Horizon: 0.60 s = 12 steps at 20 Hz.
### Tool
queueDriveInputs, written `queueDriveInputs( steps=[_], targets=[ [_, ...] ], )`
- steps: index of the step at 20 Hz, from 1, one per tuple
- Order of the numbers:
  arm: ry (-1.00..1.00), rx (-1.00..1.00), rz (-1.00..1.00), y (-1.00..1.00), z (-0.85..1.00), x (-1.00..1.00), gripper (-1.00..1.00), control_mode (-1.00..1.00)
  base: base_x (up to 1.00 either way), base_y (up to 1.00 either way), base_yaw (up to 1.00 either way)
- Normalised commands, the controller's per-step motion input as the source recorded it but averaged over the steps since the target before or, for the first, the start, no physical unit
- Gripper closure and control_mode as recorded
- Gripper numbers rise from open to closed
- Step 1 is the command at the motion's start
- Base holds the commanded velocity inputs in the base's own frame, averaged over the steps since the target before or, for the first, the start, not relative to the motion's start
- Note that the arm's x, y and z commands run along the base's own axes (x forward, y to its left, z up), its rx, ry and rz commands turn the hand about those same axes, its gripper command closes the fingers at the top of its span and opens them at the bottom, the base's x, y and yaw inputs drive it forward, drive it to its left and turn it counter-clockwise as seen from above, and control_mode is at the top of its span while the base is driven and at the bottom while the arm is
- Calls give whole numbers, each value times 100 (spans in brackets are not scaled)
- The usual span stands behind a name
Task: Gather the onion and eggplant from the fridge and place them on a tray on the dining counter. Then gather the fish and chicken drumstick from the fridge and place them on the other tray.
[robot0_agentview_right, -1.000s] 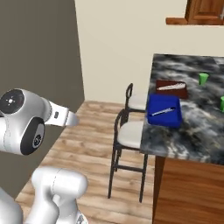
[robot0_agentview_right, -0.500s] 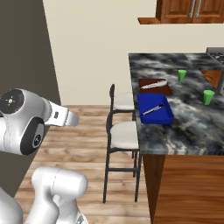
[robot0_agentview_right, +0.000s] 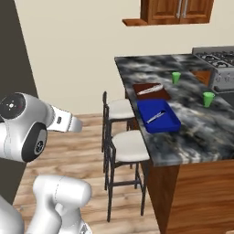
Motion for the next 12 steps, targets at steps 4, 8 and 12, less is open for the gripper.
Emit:
queueDriveInputs(
  steps=[4,8,12],
  targets=[
    [0,0,0,0,0,0,100,100,46,66,-28],
    [0,0,0,0,0,0,100,100,43,65,-28],
    [0,0,0,0,0,0,100,100,39,63,-28]
  ],
)
